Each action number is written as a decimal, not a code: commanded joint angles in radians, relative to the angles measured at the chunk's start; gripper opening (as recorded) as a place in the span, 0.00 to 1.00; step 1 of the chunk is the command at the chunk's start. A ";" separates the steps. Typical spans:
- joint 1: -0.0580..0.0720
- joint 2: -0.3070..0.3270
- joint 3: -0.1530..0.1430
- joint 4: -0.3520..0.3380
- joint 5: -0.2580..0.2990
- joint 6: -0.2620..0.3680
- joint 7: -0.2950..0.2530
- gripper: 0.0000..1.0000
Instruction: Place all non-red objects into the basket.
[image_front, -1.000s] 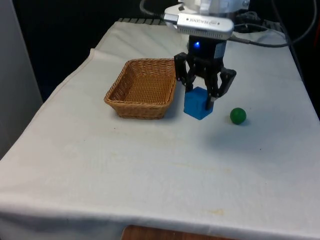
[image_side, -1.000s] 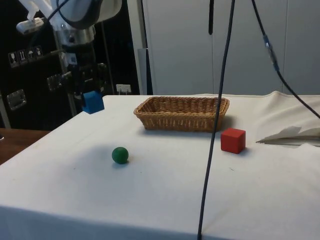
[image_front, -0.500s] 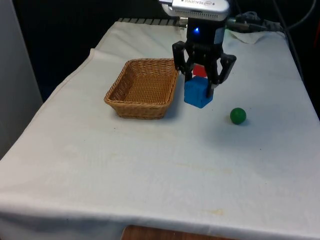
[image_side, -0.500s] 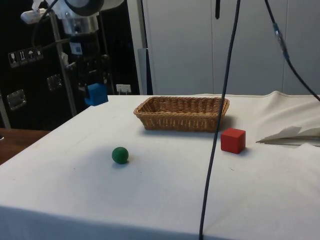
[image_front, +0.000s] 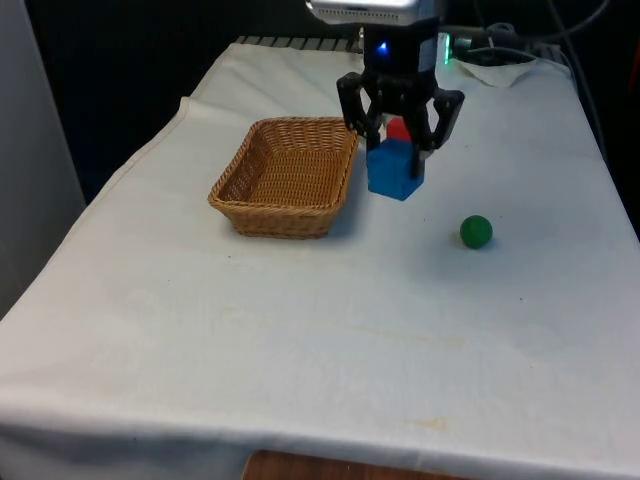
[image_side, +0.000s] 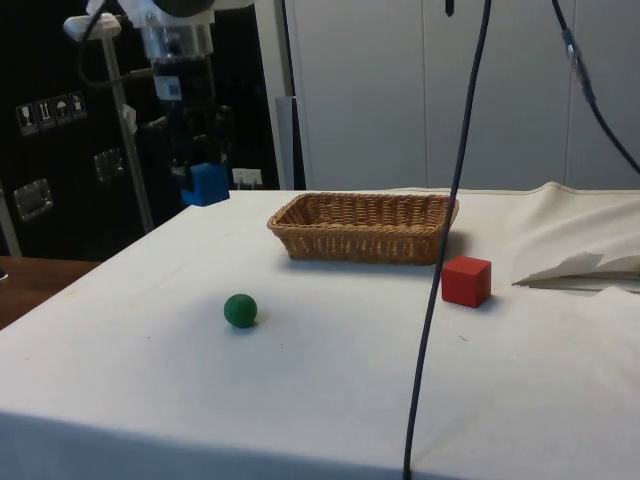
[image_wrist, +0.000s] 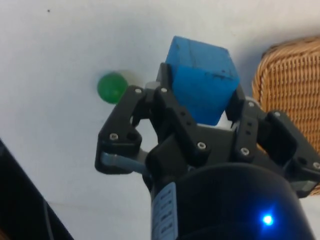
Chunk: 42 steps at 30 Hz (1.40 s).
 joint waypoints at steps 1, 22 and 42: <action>-0.006 -0.017 0.005 -0.020 0.014 0.008 -0.018 0.02; -0.011 -0.100 -0.044 -0.151 0.098 0.010 -0.192 0.02; 0.008 -0.147 -0.091 -0.263 0.078 0.100 -0.285 0.02</action>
